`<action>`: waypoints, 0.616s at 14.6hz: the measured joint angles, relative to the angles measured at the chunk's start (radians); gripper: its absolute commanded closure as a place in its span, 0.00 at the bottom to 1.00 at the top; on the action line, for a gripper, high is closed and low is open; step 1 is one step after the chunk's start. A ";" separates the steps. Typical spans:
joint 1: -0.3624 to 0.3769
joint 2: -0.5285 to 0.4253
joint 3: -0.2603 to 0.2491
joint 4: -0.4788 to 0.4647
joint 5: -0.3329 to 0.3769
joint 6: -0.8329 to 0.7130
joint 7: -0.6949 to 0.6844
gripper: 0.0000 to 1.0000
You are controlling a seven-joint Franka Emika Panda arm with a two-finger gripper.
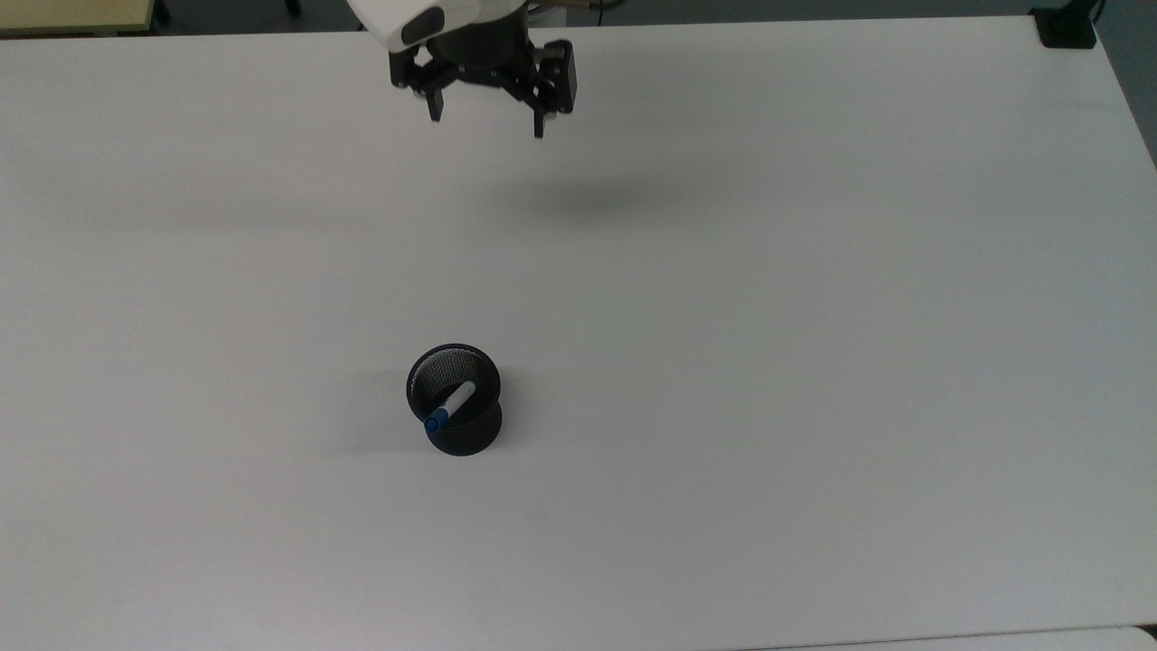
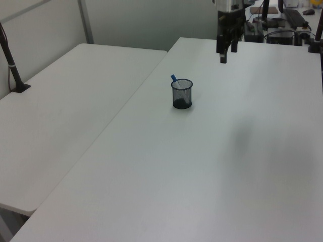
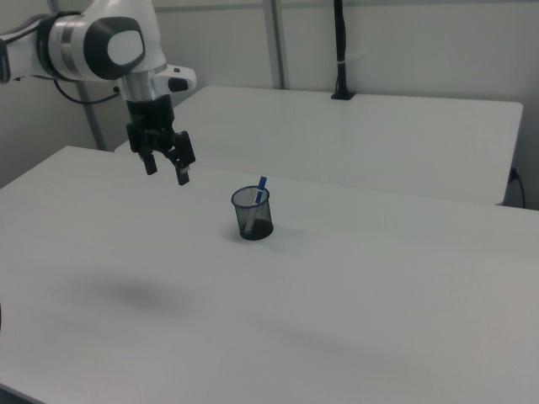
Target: Insert the marker
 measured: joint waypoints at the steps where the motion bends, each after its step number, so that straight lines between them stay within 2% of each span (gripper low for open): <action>1: 0.000 -0.007 0.000 0.000 0.000 -0.015 -0.007 0.00; 9: -0.009 -0.020 -0.031 -0.001 0.000 -0.022 -0.017 0.00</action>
